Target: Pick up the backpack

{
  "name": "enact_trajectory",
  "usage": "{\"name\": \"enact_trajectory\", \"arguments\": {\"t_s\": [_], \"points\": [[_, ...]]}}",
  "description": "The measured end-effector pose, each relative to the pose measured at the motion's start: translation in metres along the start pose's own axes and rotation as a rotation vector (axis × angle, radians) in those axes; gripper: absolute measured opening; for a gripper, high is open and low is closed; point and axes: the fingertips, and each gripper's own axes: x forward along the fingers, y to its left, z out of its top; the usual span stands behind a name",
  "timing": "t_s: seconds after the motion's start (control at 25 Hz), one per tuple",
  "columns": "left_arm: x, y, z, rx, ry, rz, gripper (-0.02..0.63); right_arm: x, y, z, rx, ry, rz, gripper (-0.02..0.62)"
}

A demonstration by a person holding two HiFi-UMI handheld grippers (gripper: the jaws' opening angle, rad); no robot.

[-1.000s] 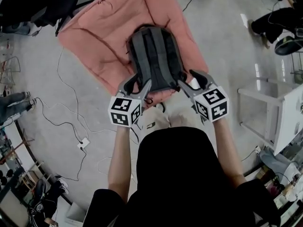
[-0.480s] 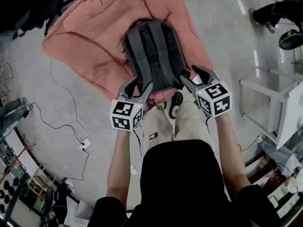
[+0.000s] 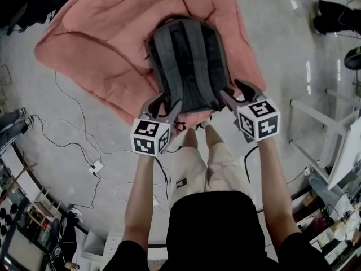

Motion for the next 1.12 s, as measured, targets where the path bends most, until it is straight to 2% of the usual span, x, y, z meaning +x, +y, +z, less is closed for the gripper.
{"name": "enact_trajectory", "arguments": {"t_s": [0.36,0.64,0.92,1.12], "points": [[0.055,0.038,-0.033,-0.022,0.019,-0.026,0.256,0.057,-0.026,-0.036,-0.006,0.047,-0.018,0.216],[0.091,0.072,-0.057,-0.035,0.069,0.006,0.295,0.099,-0.066,-0.067,0.026,0.098,-0.060,0.216],[0.115,0.096,-0.072,-0.049,0.116,0.043,0.362,0.130,-0.081,-0.080,0.014,0.132,-0.079,0.236],[0.153,0.125,-0.086,-0.111,0.136,0.073,0.402,0.170,-0.108,-0.091,0.018,0.163,-0.090,0.259]]}}
